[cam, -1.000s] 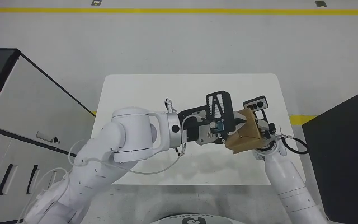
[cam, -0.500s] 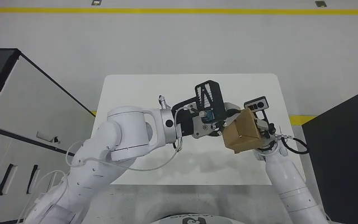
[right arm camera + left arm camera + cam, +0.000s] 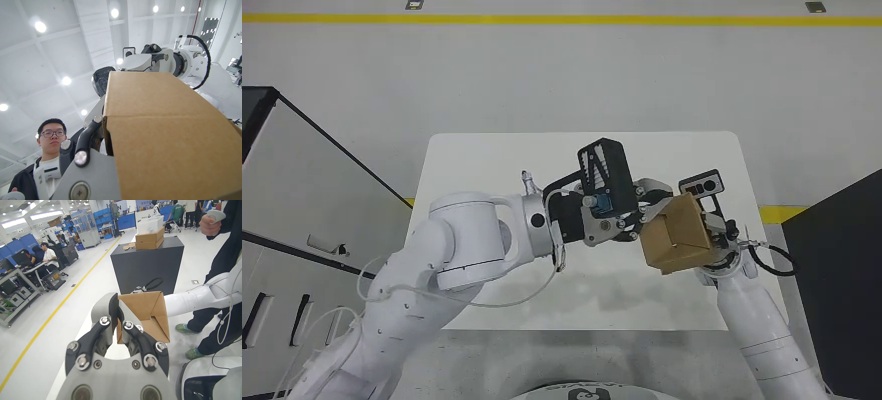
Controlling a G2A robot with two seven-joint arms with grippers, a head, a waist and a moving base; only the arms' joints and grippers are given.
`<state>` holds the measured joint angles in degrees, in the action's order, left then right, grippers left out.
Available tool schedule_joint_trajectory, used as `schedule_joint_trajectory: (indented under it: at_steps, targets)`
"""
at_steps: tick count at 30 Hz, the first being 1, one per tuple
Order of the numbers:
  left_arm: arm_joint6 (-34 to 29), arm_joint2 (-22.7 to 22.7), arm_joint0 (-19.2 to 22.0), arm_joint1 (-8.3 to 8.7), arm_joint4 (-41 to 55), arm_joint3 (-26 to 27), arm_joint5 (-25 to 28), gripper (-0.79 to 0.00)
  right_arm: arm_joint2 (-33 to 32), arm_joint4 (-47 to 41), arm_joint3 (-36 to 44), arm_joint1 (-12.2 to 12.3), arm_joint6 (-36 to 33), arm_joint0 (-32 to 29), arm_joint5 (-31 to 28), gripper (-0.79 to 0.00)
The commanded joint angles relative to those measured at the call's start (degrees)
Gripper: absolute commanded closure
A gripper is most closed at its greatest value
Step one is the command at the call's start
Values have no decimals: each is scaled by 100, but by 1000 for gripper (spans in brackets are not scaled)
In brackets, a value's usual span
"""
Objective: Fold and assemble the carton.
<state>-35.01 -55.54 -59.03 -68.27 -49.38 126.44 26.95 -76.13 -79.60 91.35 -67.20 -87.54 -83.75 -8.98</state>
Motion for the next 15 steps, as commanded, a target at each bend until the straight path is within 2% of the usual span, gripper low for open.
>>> schedule_joint_trajectory:
  at_steps: [1,9,15]
  targets:
    - [38,-20,7,1,-47,39,19,0,-18,19,-7,-5,-3,0,-16,0]
    - [47,-26,-46,10,-198,38,15,0,-19,77,90,-10,173,-17,-7,0]
    - [-110,-86,-154,34,-527,138,-107,0,-191,371,188,-12,236,-43,-219,0]
